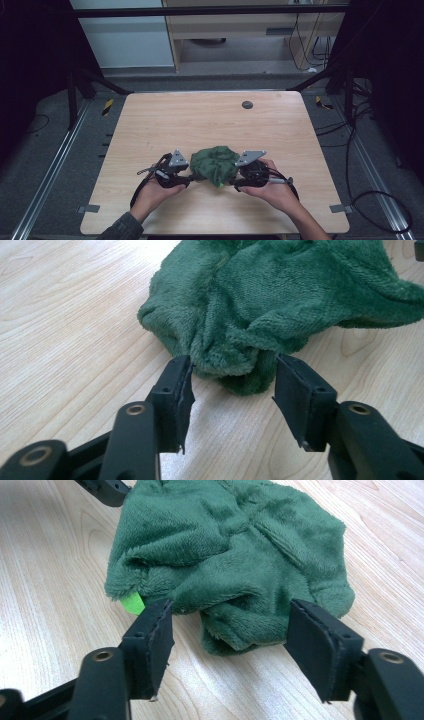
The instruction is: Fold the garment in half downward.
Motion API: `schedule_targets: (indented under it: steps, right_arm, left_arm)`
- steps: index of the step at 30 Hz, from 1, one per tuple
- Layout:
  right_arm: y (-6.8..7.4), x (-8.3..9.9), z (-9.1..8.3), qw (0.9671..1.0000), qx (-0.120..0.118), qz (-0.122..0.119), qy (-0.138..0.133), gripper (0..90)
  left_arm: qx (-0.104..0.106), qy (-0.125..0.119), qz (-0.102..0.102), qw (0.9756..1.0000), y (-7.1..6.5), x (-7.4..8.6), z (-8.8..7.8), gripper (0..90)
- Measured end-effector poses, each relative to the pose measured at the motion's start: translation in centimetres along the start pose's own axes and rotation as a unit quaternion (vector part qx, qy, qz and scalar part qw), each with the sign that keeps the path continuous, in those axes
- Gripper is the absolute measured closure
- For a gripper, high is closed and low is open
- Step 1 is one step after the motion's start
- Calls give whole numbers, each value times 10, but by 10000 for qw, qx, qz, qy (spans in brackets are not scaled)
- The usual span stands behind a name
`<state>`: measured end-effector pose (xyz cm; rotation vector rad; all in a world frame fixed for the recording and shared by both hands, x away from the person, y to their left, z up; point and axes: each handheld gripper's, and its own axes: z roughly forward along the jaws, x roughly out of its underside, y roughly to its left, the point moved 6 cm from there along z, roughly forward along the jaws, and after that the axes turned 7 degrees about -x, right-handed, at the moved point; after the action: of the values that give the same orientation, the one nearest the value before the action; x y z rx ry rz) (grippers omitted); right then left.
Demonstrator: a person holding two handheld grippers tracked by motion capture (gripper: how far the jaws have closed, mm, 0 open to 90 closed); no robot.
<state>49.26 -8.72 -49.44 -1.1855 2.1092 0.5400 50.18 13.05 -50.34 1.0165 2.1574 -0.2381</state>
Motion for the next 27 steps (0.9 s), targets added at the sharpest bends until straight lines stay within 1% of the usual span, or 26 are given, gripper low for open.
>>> schedule_targets:
  steps: [3,6,12,14,16,18,20,22,27]
  right_arm:
    - [1,0,0,10000,16,3,9,295]
    - [1,1,0,10000,8,20,30,253]
    - [3,0,-1,10000,20,30,-6,179]
    - [2,1,-1,10000,29,53,-2,155]
    - [2,2,-2,10000,53,27,-33,132]
    - [2,3,-3,9999,50,89,-15,108]
    - [1,4,-4,9999,71,76,-59,99]
    - [0,6,-5,9999,74,83,-19,76]
    - [0,9,-11,9999,93,67,-96,67]
  left_arm:
    - [5,-3,-9,10000,-2,0,0,450]
    - [-24,16,29,10000,-3,1,-1,407]
    - [9,22,5,10000,-6,1,-2,256]
    - [4,19,-52,10000,-6,2,-3,215]
    - [7,38,-112,9999,-6,2,-3,164]
    - [21,32,-115,9999,-6,3,-5,144]
    - [21,36,-126,9999,-6,4,-6,129]
    - [25,41,-142,9999,-6,5,-7,110]
    - [89,61,-119,9999,-7,10,-10,77]
